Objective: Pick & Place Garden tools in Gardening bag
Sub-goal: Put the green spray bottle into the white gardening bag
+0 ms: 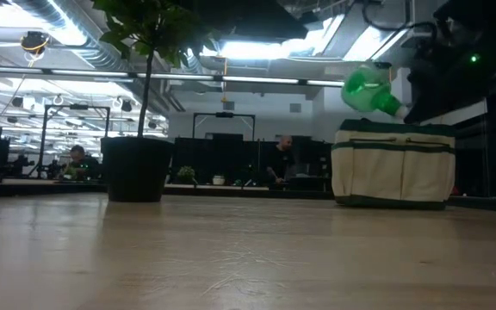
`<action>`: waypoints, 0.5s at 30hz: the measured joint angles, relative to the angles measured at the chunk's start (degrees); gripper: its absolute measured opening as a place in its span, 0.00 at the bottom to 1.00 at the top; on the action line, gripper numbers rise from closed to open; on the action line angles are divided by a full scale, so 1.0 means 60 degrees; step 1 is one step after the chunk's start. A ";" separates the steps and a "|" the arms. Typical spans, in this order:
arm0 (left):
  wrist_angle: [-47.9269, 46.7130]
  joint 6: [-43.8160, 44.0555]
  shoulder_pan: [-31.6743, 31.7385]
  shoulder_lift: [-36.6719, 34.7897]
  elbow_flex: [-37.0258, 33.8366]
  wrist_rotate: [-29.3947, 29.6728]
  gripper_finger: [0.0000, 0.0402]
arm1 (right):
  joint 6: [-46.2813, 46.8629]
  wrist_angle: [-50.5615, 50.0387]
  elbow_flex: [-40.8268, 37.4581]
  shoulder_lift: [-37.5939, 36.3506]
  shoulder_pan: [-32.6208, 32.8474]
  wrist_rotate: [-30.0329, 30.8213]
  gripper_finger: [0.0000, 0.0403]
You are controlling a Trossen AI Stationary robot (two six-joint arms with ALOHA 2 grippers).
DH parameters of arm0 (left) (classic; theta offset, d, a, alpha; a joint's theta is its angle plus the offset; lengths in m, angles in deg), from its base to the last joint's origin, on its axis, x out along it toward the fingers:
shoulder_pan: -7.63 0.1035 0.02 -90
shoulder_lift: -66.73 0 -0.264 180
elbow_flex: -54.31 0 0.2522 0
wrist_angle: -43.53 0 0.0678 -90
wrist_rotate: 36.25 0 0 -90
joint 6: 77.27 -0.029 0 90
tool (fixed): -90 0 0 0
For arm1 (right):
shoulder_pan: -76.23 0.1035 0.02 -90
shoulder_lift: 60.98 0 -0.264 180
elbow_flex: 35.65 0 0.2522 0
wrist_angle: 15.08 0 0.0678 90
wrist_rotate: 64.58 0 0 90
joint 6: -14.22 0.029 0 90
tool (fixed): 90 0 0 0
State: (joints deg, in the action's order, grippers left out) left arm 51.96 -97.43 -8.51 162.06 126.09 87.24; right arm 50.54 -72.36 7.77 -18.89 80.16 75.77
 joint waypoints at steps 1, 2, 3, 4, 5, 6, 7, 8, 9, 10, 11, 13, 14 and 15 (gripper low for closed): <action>-0.0032 -0.0001 0.0004 0.0000 0.0000 -0.0003 0.60 | 0.0220 0.0020 -0.0109 0.0007 0.0000 -0.0020 0.13; -0.0045 -0.0006 0.0012 0.0000 0.0000 -0.0003 0.60 | 0.0403 0.0076 -0.0228 0.0010 -0.0002 -0.0075 0.13; -0.0042 -0.0007 0.0015 0.0000 0.0000 -0.0006 0.60 | 0.0555 0.0198 -0.0372 0.0016 -0.0001 -0.0108 0.13; -0.0035 -0.0007 0.0018 0.0000 0.0000 -0.0006 0.60 | 0.0662 0.0350 -0.0510 0.0016 0.0002 -0.0134 0.13; -0.0038 -0.0014 0.0028 0.0000 0.0000 -0.0006 0.60 | 0.0781 0.0508 -0.0630 0.0016 0.0002 -0.0152 0.13; -0.0039 -0.0023 0.0035 0.0000 0.0000 -0.0006 0.60 | 0.0887 0.0675 -0.0739 0.0016 0.0002 -0.0170 0.13; -0.0039 -0.0047 0.0036 0.0000 0.0000 -0.0006 0.60 | 0.0971 0.0854 -0.0837 0.0016 0.0002 -0.0181 0.13; -0.0036 -0.0067 0.0036 0.0000 0.0000 -0.0006 0.60 | 0.1065 0.1028 -0.0932 0.0016 0.0002 -0.0194 0.13; -0.0035 -0.0088 0.0036 0.0000 0.0000 -0.0006 0.60 | 0.1143 0.1174 -0.1028 0.0016 0.0002 -0.0243 0.13; -0.0035 -0.0091 0.0036 0.0000 0.0000 -0.0006 0.60 | 0.1172 0.1284 -0.1106 0.0016 -0.0002 -0.0338 0.13; -0.0035 -0.0091 0.0036 0.0000 0.0000 -0.0006 0.60 | 0.1222 0.1349 -0.1150 0.0016 -0.0002 -0.0402 0.15; -0.0032 -0.0091 0.0036 0.0000 0.0000 -0.0006 0.60 | 0.1477 0.1375 -0.1168 0.0016 -0.0002 -0.0654 0.21; -0.0035 -0.0091 0.0036 0.0000 0.0000 -0.0006 0.60 | 0.1590 0.1368 -0.1175 0.0016 -0.0002 -0.0774 0.26; -0.0032 -0.0091 0.0036 0.0000 0.0000 -0.0006 0.60 | 0.1626 0.1395 -0.1175 0.0016 -0.0002 -0.0940 0.31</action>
State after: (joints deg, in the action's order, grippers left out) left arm 51.77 -97.98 -8.29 162.06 126.09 87.20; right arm 60.30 -63.99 0.72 -18.79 80.15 70.13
